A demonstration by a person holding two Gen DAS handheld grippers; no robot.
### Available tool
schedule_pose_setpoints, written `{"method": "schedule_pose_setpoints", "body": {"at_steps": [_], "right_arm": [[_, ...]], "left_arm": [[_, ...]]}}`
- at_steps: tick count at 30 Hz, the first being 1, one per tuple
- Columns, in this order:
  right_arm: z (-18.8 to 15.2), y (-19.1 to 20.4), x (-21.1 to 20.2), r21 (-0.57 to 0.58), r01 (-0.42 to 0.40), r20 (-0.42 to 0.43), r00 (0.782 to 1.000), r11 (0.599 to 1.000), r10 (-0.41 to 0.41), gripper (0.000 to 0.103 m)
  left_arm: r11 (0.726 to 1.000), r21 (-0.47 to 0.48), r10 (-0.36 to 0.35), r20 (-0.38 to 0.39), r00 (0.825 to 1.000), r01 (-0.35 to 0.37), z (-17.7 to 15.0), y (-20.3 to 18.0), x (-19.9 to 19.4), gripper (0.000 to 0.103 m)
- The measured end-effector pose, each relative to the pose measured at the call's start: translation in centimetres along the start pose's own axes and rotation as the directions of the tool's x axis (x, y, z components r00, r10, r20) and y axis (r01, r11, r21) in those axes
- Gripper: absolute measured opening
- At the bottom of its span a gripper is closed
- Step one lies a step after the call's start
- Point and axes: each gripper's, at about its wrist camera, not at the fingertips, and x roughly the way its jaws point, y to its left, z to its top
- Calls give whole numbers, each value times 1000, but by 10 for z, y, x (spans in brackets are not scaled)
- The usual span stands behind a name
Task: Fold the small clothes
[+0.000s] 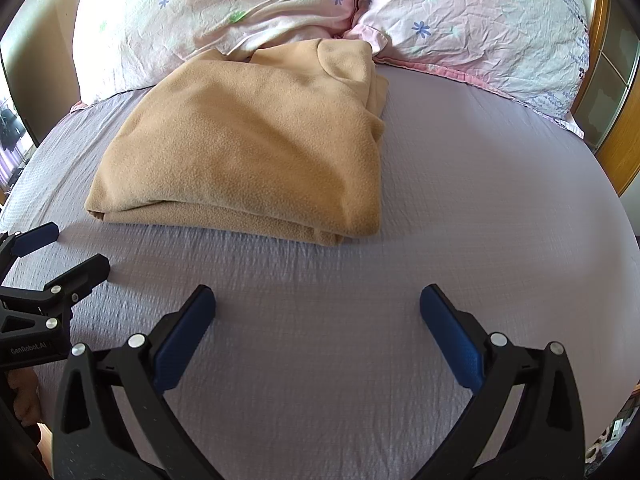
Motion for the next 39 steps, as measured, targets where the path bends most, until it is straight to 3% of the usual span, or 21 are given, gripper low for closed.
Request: {"method": "schedule_pose_setpoints", "body": {"at_steps": [22,39], "right_arm": [[1,0,-1,2,1,0,1000,1000,-1,101],[1,-1,-1,-1,0,0,1000,1000,0,101]], "left_arm": [[1000,3,-6,-57,998,6,5,3,6,102],[1000,2,-5,-45,999,5,3,3,6,102]]}}
